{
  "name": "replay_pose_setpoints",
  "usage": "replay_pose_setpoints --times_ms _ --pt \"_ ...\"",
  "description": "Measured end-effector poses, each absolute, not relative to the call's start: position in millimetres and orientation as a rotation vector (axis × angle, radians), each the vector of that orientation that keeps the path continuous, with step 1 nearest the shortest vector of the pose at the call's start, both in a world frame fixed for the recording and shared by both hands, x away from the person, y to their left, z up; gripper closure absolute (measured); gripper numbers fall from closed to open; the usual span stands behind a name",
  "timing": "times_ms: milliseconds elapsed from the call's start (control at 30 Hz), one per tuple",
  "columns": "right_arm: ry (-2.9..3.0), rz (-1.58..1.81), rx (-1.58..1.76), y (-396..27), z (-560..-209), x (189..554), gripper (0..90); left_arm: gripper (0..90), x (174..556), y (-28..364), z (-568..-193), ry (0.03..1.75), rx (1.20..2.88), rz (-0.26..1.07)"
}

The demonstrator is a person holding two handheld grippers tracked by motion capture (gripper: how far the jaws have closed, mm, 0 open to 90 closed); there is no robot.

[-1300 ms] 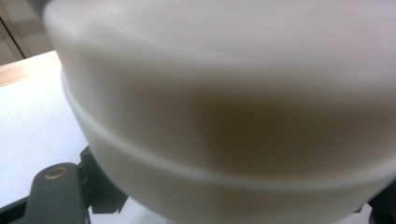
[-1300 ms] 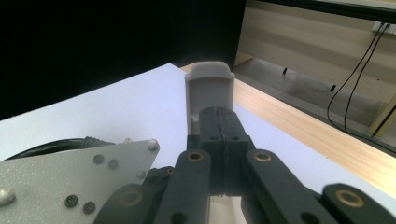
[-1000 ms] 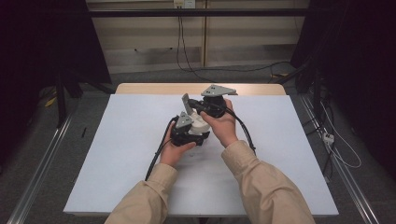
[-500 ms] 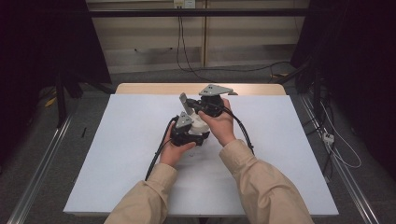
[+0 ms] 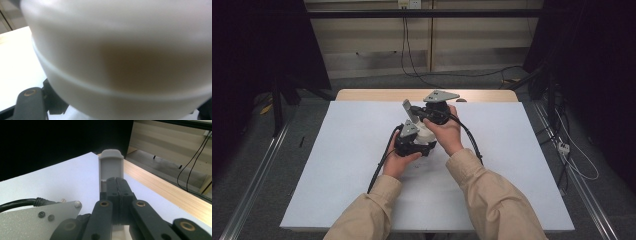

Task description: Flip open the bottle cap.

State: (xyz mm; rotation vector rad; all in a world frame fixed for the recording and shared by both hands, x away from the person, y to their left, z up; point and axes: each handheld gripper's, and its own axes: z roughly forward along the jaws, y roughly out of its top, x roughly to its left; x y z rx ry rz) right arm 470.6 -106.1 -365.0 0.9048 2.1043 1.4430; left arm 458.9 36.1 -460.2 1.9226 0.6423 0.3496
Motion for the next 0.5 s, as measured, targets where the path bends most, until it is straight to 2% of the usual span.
replay_pose_setpoints --times_ms 500 --pt "2.114 1.446 0.909 -105.1 -368.6 475.1 89.9 18.8 459.3 36.4 -460.7 0.636 1.924 0.357"
